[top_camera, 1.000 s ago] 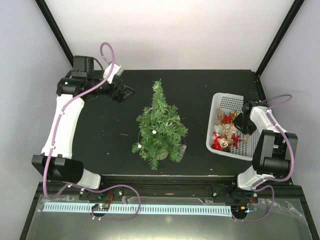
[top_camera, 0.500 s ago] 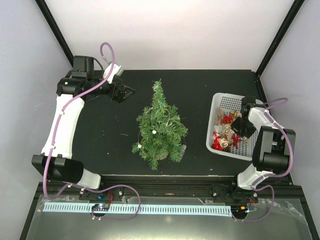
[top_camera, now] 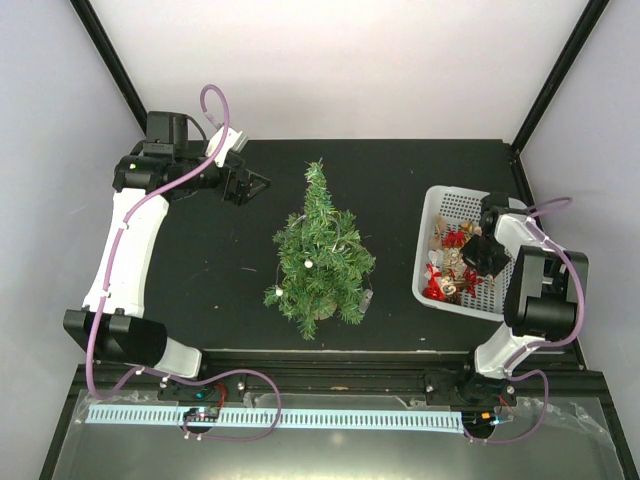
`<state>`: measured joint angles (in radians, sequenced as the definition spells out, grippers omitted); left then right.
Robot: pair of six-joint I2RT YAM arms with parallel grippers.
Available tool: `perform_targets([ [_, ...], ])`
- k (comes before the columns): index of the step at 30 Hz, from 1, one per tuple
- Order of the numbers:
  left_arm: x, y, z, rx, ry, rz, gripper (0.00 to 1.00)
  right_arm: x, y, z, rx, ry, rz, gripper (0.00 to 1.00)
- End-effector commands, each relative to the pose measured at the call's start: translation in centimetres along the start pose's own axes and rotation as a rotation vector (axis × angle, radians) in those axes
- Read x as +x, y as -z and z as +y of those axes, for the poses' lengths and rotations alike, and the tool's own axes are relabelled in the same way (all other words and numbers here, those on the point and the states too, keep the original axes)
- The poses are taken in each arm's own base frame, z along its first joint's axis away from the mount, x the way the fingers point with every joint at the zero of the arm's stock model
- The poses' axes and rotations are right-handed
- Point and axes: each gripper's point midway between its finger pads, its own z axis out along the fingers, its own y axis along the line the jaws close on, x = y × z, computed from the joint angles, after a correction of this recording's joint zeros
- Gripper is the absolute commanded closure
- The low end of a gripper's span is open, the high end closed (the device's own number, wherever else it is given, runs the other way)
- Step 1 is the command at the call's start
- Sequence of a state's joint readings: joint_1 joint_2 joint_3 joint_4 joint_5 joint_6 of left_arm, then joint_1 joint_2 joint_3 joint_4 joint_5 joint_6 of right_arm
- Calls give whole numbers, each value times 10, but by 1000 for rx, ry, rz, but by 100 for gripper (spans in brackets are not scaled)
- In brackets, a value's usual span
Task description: Decorate the small christmas tree
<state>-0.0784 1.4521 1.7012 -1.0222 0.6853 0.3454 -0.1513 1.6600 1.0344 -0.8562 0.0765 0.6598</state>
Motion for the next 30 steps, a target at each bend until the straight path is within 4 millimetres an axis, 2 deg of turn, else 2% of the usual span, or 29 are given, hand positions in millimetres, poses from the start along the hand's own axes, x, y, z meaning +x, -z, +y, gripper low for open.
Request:
perform_targets([
  [1,-6,4,-2,7,-19,-25,1,-1,-8,-2,19,-3,1,80],
  [13,-7,2,0,6,-15,-24,1,6,-24,-7,50,3,26,82],
  [17,-7,1,0,10,-11,-24,1,8,-25,-9,51,4,26,86],
  [30,-9,3,-2,10,-17,-31,1,-10,7,-11,57,17,-60,90],
])
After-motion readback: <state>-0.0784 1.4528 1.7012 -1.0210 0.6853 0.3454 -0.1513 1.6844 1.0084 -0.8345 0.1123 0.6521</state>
